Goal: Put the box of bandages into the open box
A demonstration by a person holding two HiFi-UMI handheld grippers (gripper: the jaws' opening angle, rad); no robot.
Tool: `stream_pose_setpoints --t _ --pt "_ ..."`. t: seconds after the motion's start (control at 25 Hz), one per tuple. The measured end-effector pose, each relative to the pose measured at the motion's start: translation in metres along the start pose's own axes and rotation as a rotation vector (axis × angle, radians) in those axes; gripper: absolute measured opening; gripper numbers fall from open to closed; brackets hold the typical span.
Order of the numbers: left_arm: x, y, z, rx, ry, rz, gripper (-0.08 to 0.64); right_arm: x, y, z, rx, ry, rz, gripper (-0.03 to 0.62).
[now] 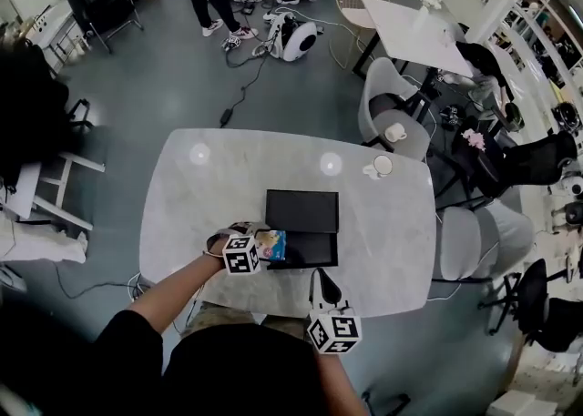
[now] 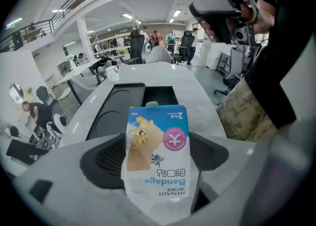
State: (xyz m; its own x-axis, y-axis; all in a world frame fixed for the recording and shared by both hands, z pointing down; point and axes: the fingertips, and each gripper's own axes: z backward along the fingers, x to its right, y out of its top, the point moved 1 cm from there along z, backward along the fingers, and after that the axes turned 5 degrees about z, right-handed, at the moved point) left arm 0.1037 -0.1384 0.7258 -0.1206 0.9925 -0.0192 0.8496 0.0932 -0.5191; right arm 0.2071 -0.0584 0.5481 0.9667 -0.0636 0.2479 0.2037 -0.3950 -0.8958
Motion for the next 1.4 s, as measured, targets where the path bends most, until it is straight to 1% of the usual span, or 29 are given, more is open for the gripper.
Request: stream_pose_setpoints --t 0.16,0.44,0.68,0.96,1.08,1.24,1.32,1.4 --pt "0.005 0.025 -0.017 0.011 -0.004 0.02 0.413 0.025 0.002 0.008 0.01 -0.007 -0.001 0.012" --pt "0.018 0.06 -0.052 -0.017 -0.017 0.006 0.413 0.059 0.0 0.022 0.016 0.002 0.0 0.012" --pt "0.024 0.08 -0.081 -0.028 -0.022 0.038 0.413 0.088 -0.006 0.035 0.003 -0.014 -0.007 0.012" --pt "0.023 0.086 -0.119 -0.064 -0.01 0.06 0.413 0.118 -0.02 0.056 -0.025 -0.048 -0.021 0.012" --pt "0.02 0.088 -0.131 -0.073 -0.009 0.081 0.413 0.13 -0.023 0.066 -0.029 -0.059 -0.024 0.012" --pt "0.018 0.08 -0.141 -0.104 -0.01 0.11 0.413 0.139 -0.033 0.074 -0.048 -0.074 -0.033 0.012" --pt "0.016 0.079 -0.144 -0.099 -0.006 0.129 0.413 0.142 -0.037 0.077 -0.052 -0.085 -0.038 0.012" --pt "0.012 0.079 -0.145 -0.092 0.014 0.132 0.413 0.144 -0.037 0.081 -0.05 -0.096 -0.042 0.012"
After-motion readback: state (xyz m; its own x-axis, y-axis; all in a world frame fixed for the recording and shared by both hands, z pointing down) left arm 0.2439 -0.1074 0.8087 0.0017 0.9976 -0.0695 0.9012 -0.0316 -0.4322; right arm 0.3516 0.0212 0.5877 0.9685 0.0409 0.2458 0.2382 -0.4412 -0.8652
